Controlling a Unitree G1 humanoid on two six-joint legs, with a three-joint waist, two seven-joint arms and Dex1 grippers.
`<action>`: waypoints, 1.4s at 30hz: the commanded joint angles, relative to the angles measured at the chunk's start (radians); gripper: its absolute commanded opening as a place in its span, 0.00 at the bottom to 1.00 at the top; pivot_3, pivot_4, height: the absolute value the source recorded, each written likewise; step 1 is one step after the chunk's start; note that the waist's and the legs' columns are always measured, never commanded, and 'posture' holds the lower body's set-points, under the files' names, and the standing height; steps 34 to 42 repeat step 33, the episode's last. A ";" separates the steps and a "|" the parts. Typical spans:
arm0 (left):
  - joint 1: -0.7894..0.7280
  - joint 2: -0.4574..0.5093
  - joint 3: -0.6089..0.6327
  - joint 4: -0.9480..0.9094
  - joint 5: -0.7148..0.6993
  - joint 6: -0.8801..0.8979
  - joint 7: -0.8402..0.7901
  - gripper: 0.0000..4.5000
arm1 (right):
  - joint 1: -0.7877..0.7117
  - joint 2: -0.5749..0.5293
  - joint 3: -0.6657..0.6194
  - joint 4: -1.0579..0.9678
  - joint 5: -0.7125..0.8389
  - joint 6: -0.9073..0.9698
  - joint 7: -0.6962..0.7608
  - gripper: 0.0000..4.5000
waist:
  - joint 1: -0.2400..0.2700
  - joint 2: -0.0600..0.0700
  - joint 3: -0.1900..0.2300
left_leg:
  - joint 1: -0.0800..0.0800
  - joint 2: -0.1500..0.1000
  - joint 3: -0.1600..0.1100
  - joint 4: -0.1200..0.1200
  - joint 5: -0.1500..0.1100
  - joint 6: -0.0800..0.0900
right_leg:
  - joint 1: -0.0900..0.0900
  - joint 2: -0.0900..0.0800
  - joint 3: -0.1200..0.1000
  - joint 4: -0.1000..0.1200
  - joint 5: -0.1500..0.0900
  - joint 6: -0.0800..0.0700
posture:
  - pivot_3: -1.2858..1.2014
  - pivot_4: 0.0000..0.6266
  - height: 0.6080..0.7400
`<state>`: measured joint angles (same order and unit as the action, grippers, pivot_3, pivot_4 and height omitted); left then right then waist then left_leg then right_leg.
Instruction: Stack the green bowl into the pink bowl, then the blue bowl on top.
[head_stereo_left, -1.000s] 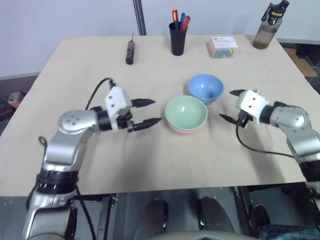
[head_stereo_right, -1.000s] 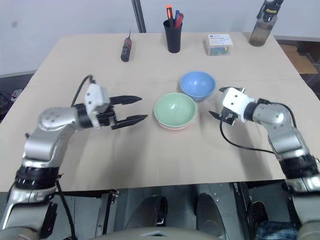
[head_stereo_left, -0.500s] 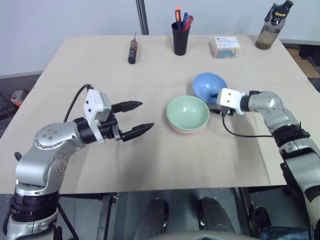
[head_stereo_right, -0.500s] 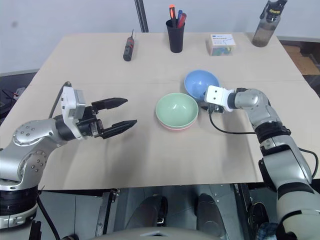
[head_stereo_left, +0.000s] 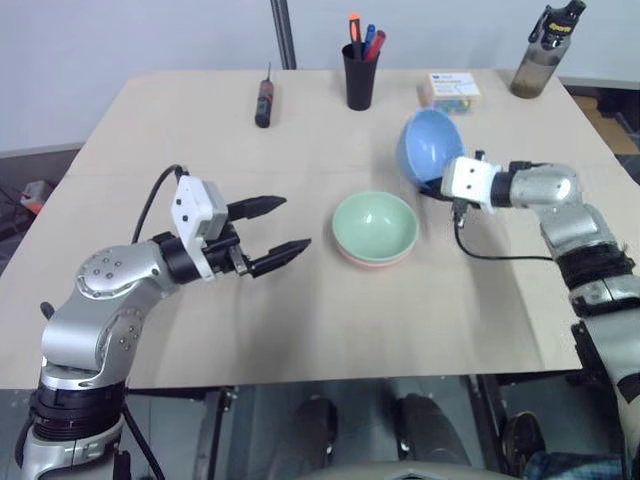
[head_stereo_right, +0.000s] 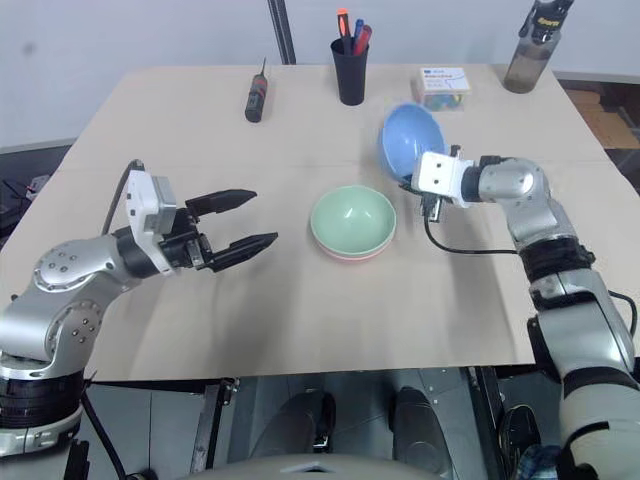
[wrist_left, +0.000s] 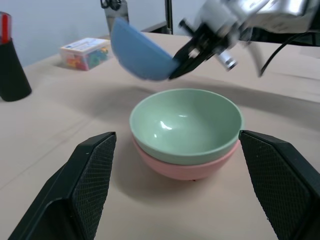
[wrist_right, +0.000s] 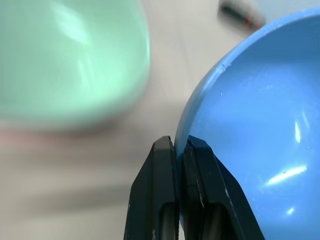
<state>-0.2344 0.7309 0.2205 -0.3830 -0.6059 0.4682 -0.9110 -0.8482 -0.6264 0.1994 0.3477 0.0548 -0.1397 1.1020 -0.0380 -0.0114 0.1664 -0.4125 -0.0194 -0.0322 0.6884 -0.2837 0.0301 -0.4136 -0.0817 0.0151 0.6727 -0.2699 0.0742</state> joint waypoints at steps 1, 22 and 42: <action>-0.009 0.001 0.006 0.003 0.008 -0.028 0.001 0.92 | 0.045 -0.031 -0.037 -0.329 0.153 0.242 0.051 0.01 | 0.000 0.000 0.000 | 0.000 0.000 0.000 0.000 0.000 0.000 | 0.000 0.000 0.000 0.000 0.000 0.000 | 0.52 0.24 1.00; 0.058 0.037 0.053 0.007 -0.028 -0.052 -0.065 0.96 | 0.431 -0.160 -0.337 -0.799 0.402 0.773 -0.089 0.99 | 0.025 0.000 0.000 | 0.000 -0.001 0.000 0.000 0.000 0.000 | 0.000 -0.001 0.000 -0.001 0.000 0.000 | 0.52 0.24 1.00; 0.087 0.108 0.056 0.069 0.031 -0.032 -0.071 0.96 | 0.681 -0.207 -0.577 -0.896 0.483 0.806 -0.186 0.99 | 0.026 0.000 0.000 | 0.001 -0.001 0.000 0.000 0.000 0.001 | 0.002 0.000 0.000 0.000 0.000 0.000 | 0.52 0.24 1.00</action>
